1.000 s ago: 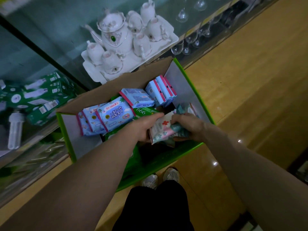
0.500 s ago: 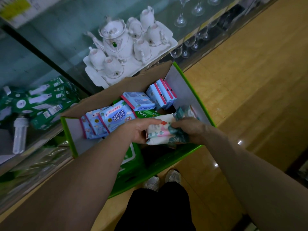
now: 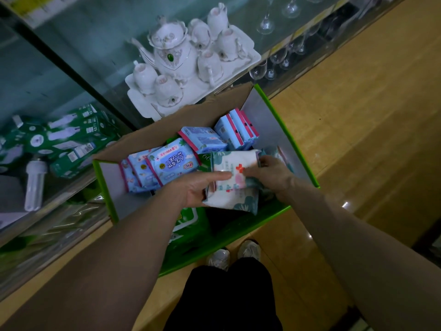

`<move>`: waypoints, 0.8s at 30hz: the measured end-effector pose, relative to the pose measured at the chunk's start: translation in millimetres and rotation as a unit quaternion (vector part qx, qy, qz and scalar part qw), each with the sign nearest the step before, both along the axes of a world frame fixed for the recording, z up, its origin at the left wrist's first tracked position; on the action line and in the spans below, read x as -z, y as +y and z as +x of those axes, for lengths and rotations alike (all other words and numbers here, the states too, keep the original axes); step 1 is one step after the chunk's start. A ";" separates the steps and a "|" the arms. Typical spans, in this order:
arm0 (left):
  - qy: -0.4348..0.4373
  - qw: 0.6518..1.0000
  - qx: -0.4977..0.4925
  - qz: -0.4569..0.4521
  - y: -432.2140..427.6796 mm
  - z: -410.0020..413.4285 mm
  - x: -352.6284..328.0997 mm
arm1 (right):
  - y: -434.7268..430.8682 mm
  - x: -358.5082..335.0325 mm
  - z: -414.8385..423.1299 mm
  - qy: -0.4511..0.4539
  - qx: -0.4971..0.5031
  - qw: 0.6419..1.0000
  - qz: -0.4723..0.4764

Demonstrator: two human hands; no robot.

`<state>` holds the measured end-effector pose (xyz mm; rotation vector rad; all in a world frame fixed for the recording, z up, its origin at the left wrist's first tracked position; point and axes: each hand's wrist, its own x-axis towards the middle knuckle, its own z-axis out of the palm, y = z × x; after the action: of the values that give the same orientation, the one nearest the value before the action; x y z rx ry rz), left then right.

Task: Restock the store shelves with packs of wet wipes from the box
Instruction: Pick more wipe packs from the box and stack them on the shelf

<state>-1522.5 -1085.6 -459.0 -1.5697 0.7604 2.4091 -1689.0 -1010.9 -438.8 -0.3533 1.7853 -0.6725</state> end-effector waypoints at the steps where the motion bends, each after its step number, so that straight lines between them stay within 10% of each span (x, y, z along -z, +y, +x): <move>1: 0.011 1.000 0.008 0.005 0.8 2.8 -0.6 | -3.2 -0.5 -2.3 0.022 0.012 1.000 -0.012; 6: -0.019 1.000 -0.004 -0.006 -0.4 16.0 2.0 | -19.0 -20.1 -29.2 0.094 0.011 0.993 -0.069; 14: -0.034 0.997 0.046 -0.047 0.6 -6.0 -11.1 | -27.1 -35.8 8.5 0.222 -0.441 0.865 -0.083; 24: 0.035 0.999 -0.004 -0.033 8.2 -11.8 -17.1 | -28.4 -14.9 13.2 0.296 -0.380 0.865 -0.138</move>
<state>-1534.3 -1077.4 -441.9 -1.5222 0.8558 2.4808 -1675.8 -1039.4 -423.9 -1.5029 1.8831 -0.2396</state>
